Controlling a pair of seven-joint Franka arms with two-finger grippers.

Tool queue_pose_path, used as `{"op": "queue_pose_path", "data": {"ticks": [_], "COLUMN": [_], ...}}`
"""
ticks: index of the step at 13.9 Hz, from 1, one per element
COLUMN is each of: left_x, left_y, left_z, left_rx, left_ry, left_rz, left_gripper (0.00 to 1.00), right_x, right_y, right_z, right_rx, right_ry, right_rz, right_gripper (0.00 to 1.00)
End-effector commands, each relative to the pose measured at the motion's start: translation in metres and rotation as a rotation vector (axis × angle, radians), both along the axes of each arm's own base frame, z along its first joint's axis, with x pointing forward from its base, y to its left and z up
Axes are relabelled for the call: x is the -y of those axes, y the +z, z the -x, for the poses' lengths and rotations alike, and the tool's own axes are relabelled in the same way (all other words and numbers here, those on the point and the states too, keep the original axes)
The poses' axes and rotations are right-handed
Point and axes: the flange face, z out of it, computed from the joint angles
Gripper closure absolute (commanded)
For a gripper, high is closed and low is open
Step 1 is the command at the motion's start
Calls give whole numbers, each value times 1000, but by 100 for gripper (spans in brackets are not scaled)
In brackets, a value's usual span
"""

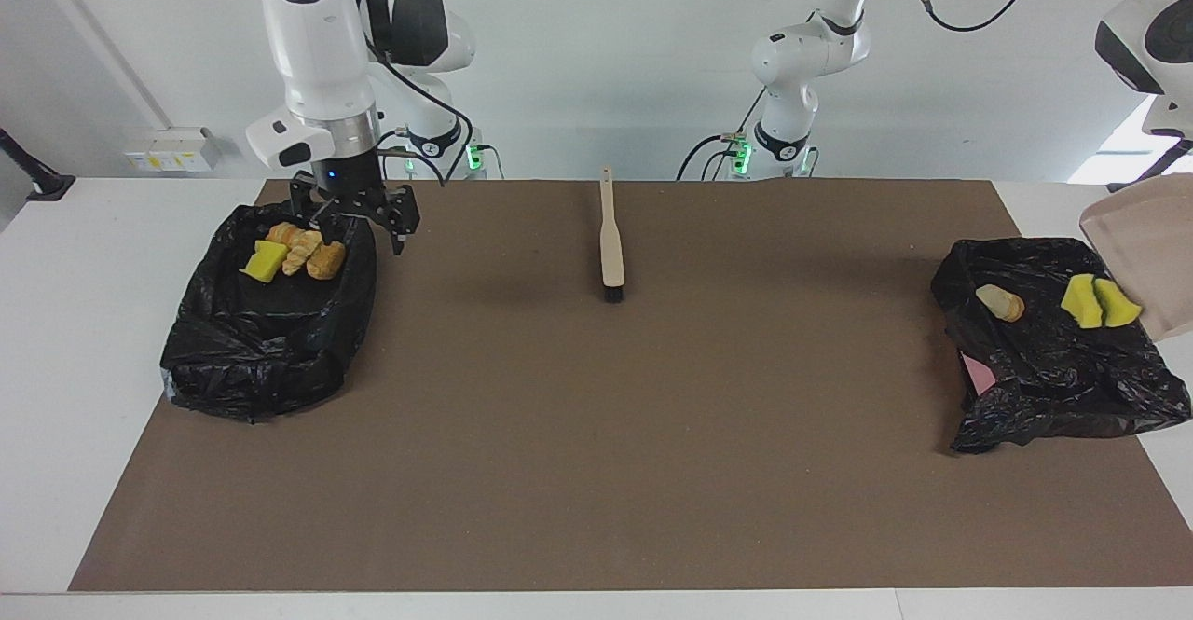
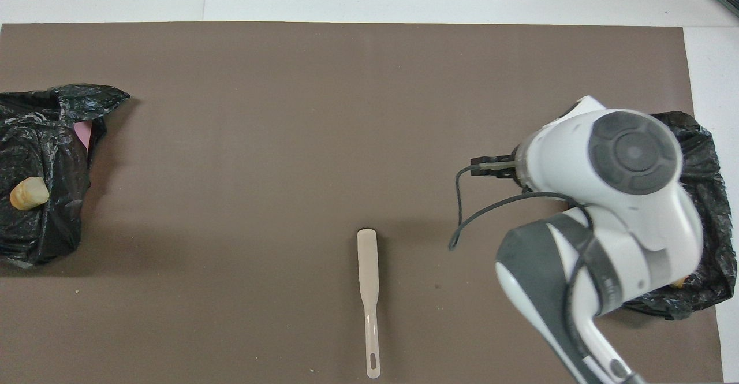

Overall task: Sweep and dump trash in bin
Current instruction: 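Lay the brush on the mat and withdraw the right gripper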

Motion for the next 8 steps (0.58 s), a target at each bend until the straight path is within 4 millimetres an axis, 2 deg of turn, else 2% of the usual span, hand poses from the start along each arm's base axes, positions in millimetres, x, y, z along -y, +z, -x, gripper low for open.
{"op": "queue_pose_path", "data": {"ticks": [1, 3, 4, 5, 7, 8], "left_x": [3, 12, 13, 22, 59, 72], "left_y": [1, 2, 2, 7, 13, 13], "left_z": [12, 10, 10, 10, 7, 7], "left_rx": [30, 29, 27, 33, 37, 47], "left_ry": [13, 6, 15, 15, 40, 61], "left_rz": [-51, -61, -63, -81, -132, -154], "left_gripper": [100, 100, 100, 100, 100, 100], "right_x": [39, 70, 76, 80, 84, 84], "right_y": [37, 65, 81, 103, 127, 126], "right_z": [8, 15, 21, 28, 41, 41], "right_rx": [-19, -35, -46, -53, -92, -99], "right_ry": [33, 14, 8, -1, -13, -14], "right_rz": [-43, -114, -115, -116, -120, -124], "right_gripper": [0, 0, 0, 0, 0, 0]}}
